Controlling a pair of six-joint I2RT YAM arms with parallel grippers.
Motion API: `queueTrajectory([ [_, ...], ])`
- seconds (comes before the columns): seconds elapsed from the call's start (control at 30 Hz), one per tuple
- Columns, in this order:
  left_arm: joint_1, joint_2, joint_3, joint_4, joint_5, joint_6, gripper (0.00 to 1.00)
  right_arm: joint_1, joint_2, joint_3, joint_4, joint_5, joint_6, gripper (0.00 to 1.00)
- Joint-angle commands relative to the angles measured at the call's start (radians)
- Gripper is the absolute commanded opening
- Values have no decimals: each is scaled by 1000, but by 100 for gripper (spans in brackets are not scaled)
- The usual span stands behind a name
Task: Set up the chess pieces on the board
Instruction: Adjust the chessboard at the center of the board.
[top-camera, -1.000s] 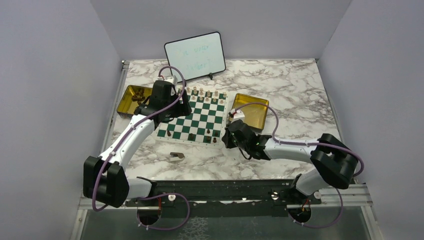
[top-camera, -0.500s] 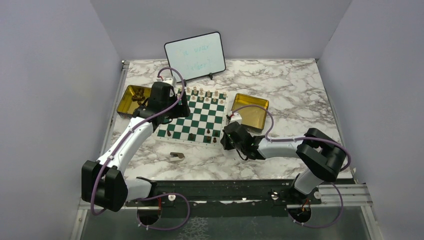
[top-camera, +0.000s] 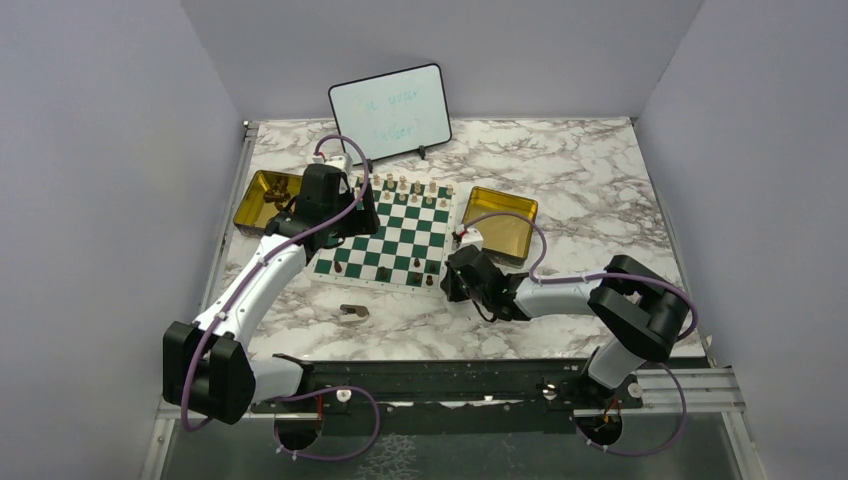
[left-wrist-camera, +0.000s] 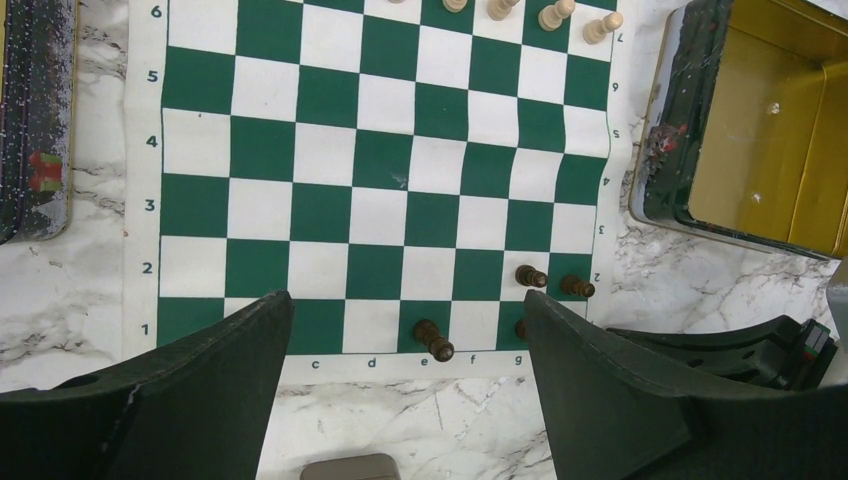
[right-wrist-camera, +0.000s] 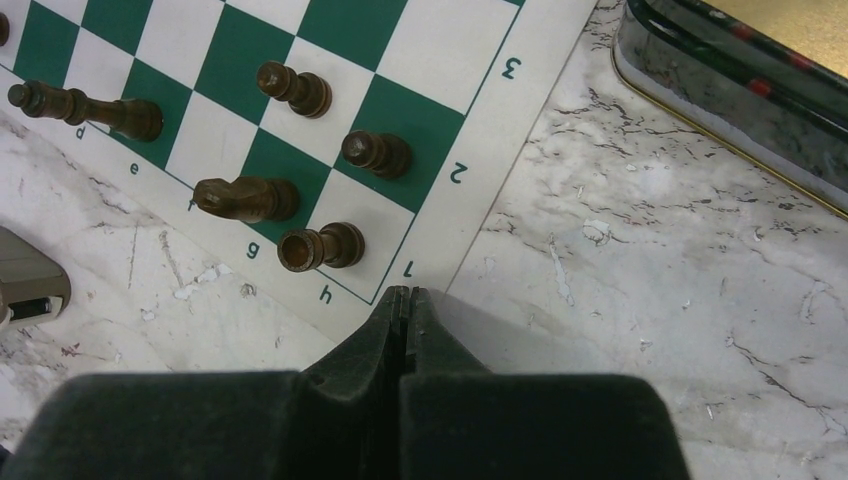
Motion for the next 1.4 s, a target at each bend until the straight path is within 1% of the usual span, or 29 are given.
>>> queueTrajectory([
  [0.0,7,-18,-7,-3,-25,10,86,6,0,-21,12,-31,3,1],
  [0.53,7,-13,-6,-3,-24,10,87,18,3,-29,-7,-42,0,1],
  [0.6,8,-13,-6,-3,-48,10,87,22,3,-27,-8,-42,0,1],
  [0.83,8,-15,-7,-3,-50,10,87,27,1,-29,-16,-42,0,1],
  [1.37,11,-11,-7,-3,-53,8,88,29,-9,-13,-51,-4,13,1],
])
